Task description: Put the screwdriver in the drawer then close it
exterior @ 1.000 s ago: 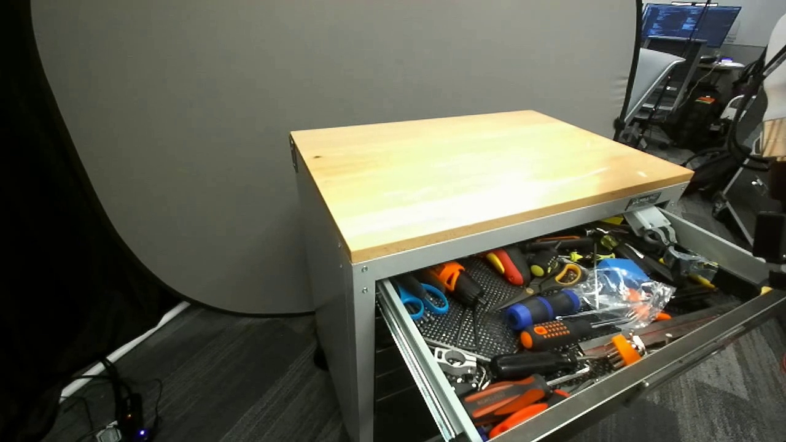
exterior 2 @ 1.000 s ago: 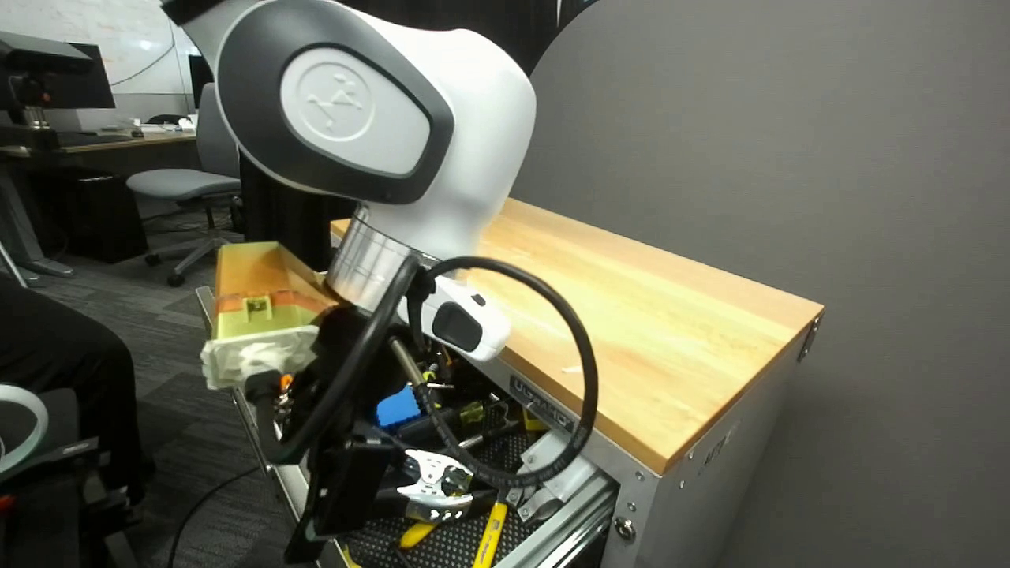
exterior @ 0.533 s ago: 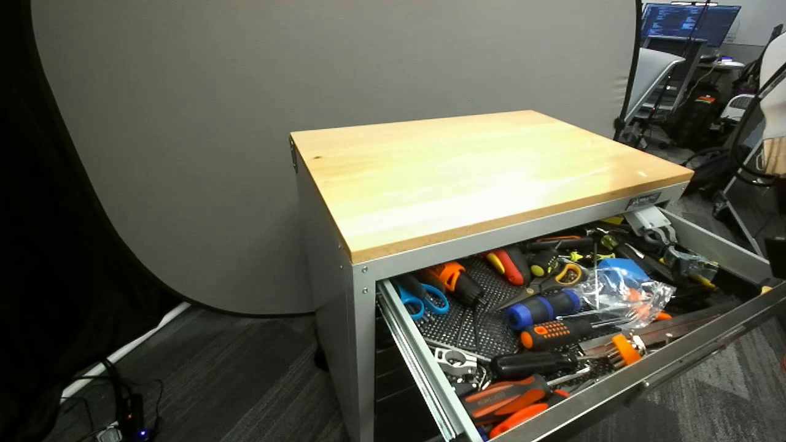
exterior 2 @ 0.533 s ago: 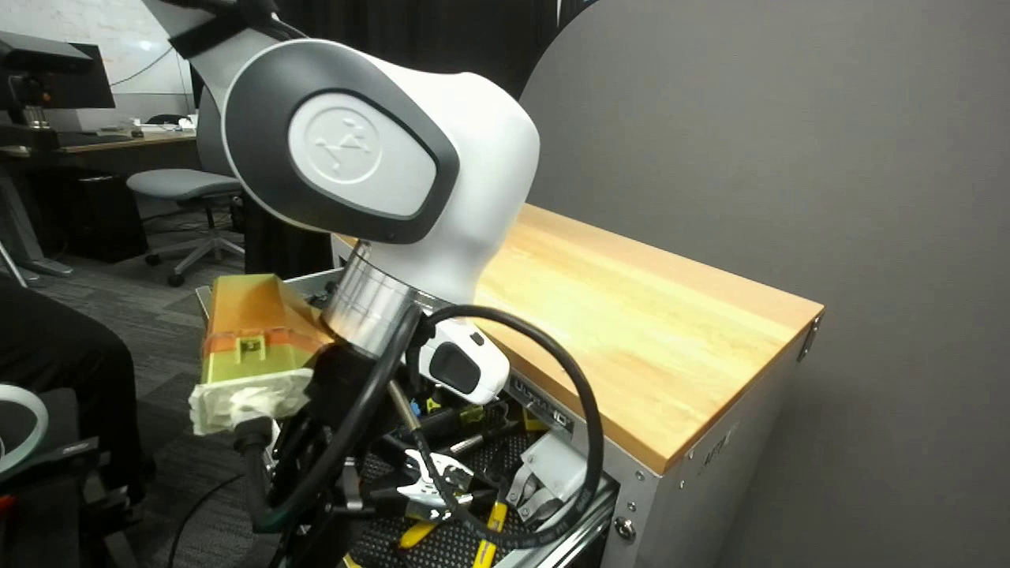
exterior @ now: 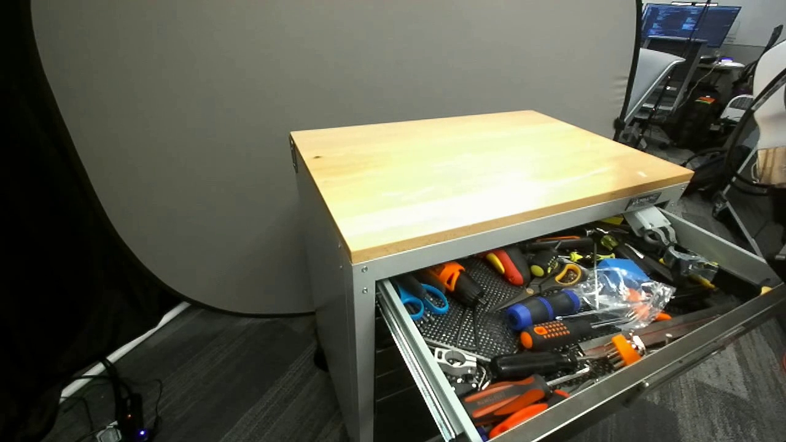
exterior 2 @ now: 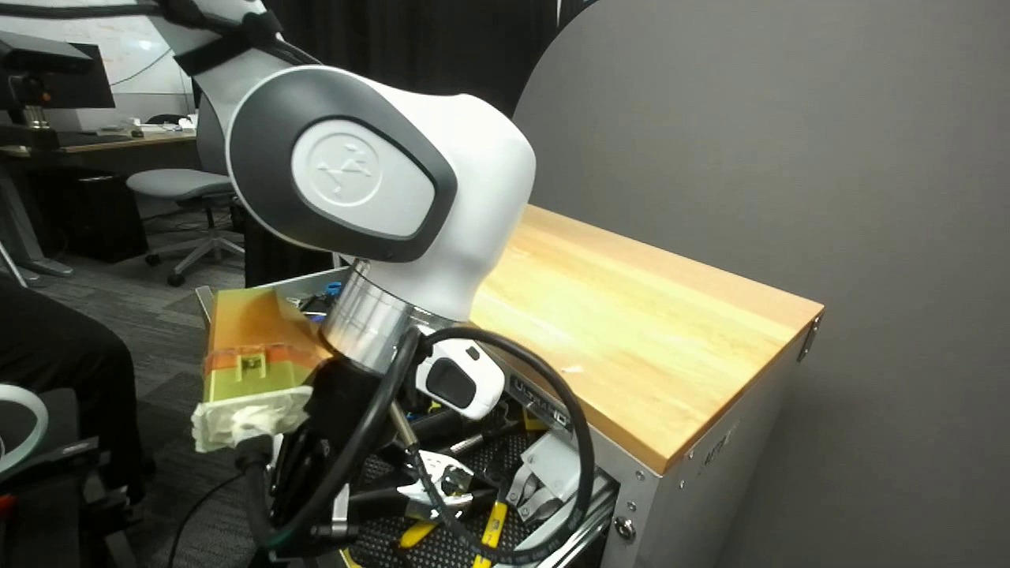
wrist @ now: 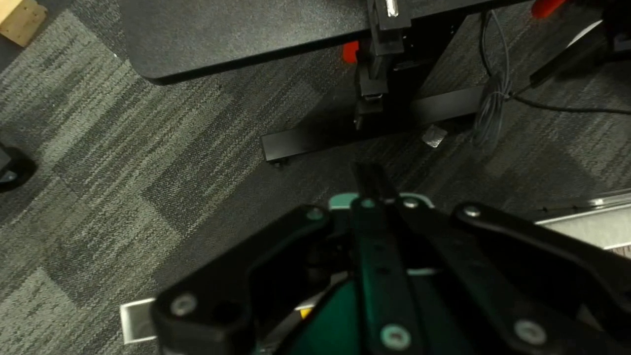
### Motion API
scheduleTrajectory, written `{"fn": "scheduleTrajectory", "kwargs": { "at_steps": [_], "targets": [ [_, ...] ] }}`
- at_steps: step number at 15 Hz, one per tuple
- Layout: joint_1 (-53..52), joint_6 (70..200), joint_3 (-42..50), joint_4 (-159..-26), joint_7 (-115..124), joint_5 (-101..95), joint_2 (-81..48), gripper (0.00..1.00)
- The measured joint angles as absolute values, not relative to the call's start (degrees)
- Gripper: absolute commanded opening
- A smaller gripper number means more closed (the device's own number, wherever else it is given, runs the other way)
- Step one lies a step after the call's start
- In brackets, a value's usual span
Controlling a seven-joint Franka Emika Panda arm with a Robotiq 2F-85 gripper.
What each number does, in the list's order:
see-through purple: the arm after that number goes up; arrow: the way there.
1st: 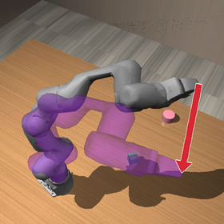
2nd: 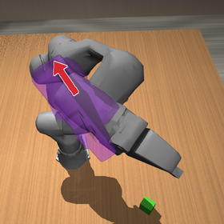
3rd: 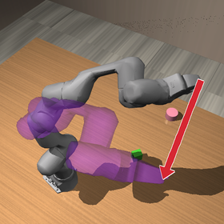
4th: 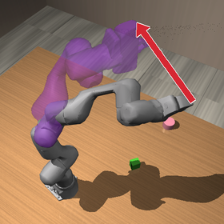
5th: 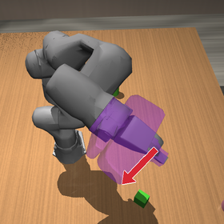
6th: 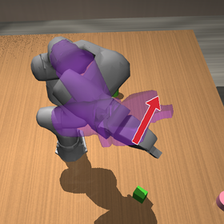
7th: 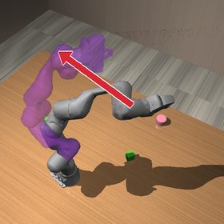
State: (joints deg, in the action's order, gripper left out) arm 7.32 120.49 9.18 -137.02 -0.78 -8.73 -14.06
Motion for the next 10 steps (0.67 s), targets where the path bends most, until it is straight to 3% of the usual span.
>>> {"fn": "scheduleTrajectory", "kwargs": {
  "at_steps": [10],
  "targets": [
    [7.32,132.39,8.19,-139.57,-0.87,-4.63,-14.19,0.02]
  ]
}}
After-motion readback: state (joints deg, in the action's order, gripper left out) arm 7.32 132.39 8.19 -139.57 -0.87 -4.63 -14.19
